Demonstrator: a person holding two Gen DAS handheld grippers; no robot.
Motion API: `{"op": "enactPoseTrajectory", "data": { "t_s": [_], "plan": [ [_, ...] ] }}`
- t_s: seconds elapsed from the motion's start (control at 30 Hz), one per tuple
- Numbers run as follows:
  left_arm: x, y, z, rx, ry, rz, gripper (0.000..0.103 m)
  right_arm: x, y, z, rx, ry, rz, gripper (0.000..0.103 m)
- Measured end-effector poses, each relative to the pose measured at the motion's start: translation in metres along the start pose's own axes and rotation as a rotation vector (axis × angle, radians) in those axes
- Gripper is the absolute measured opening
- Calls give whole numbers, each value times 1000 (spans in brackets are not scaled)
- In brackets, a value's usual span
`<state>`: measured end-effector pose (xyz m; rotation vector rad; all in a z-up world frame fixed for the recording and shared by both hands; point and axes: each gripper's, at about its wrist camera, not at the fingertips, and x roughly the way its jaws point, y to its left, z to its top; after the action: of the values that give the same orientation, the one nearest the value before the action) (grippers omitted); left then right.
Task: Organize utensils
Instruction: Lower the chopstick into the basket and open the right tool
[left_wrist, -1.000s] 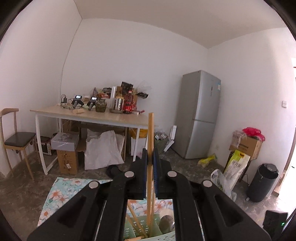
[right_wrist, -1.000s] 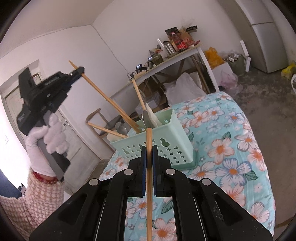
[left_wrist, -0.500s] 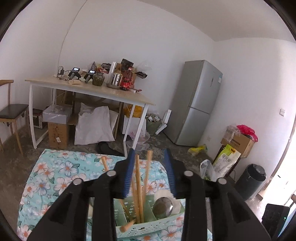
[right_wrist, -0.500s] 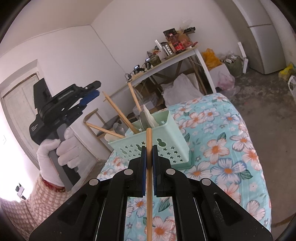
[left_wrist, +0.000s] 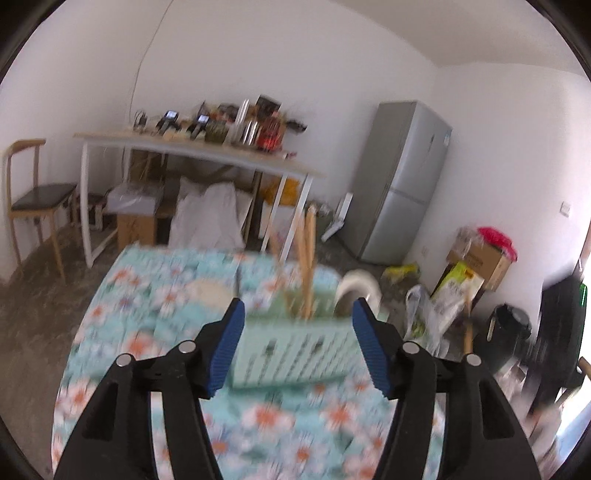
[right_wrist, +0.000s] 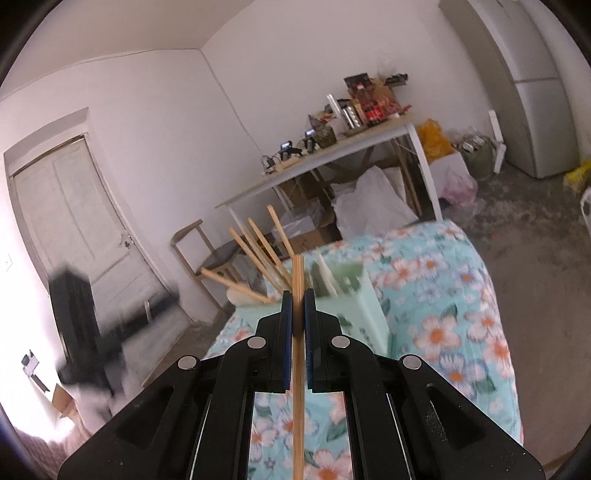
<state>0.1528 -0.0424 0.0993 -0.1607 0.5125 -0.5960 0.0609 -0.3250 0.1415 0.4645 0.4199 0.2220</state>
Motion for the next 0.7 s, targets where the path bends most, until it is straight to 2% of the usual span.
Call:
{"op": "enactPoseTrajectory", "data": {
  "t_s": [0.13, 0.23, 0.4, 0.57, 0.7],
  "plan": [
    [5, 19, -48, -46, 102, 36, 63, 15, 16, 25, -46, -37, 26, 4],
    [9, 27, -74, -50, 145, 78, 67, 32, 29, 46, -78, -70, 40, 4],
    [11, 31, -97, -35, 147, 142, 78, 59, 44, 83, -105, -155, 38, 4],
    [8, 33, -101, -6, 96, 194, 87, 74, 53, 113, -134, -256, 11, 4],
    [9, 34, -104, -12, 90, 210, 91, 86, 53, 126, -142, -317, -15, 4]
  ]
}}
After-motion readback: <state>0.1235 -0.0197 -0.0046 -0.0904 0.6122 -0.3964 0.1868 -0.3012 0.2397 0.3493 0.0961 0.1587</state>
